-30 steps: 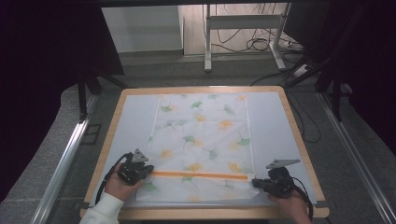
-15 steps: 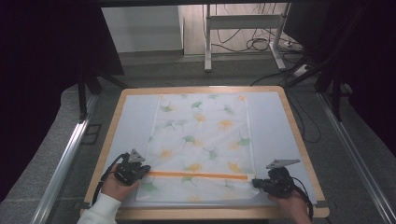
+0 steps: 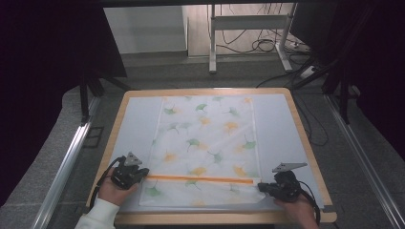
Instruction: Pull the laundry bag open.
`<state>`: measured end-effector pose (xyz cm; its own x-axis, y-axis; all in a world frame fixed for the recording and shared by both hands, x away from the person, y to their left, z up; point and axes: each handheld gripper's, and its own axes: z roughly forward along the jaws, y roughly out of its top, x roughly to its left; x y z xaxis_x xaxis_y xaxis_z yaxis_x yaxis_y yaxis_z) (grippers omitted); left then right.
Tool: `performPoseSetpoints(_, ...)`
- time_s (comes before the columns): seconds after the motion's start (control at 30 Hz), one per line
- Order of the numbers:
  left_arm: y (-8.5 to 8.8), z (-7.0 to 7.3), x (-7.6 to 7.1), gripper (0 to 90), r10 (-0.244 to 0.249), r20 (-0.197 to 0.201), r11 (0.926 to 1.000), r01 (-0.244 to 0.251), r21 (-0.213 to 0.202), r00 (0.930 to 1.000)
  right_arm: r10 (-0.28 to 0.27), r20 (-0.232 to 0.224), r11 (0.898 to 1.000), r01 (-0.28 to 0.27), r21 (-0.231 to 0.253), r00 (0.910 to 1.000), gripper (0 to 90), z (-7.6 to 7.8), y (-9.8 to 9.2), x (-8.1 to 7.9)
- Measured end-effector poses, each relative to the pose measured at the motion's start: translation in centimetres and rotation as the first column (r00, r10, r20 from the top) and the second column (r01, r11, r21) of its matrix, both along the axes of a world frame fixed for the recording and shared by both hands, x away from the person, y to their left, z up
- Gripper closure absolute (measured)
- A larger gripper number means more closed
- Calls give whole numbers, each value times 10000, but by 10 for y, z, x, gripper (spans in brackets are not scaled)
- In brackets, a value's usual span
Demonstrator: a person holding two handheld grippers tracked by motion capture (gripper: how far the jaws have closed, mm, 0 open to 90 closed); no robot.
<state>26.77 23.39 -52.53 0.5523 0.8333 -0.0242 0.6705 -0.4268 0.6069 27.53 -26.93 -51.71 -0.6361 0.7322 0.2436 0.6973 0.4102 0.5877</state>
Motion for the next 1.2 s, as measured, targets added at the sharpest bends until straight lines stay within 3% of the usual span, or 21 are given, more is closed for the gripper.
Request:
performPoseSetpoints(0.3,-2,1,4,895,-149,-8,9995,149,-269,9999,96,-11,10000,-96,-4,10000,900,0,-1,0)
performPoseSetpoints(0.57,-4,3,4,885,-321,209,9983,330,-479,9993,92,292,9998,-86,-190,9995,897,2,0,-4)
performPoseSetpoints(0.67,-4,3,3,794,-433,355,9965,457,-707,9984,95,501,9995,-81,-292,9987,852,5,-1,-6)
performPoseSetpoints(0.73,-3,6,1,734,-397,678,9956,452,-817,9969,147,756,9998,-135,-166,9970,838,8,-1,-7)
performPoseSetpoints(0.8,1,10,0,717,-262,988,9916,384,-1237,9948,211,1030,9998,-211,-9,9945,803,11,0,-7)
performPoseSetpoints(0.9,6,14,2,647,300,1321,9888,-100,-1490,9908,242,1511,9994,-279,223,9882,721,15,1,-5)
performPoseSetpoints(1.0,12,14,7,589,684,1499,9870,-450,-1546,9863,-78,1936,9993,5,379,9811,596,19,0,3)
performPoseSetpoints(1.1,18,11,14,548,1072,1637,9837,-806,-1609,9807,-481,2154,9974,353,629,9753,526,21,-4,16)
performPoseSetpoints(1.2,22,10,20,529,1301,1845,9832,-1027,-1510,9742,-738,2085,9952,584,790,9752,471,19,-9,35)
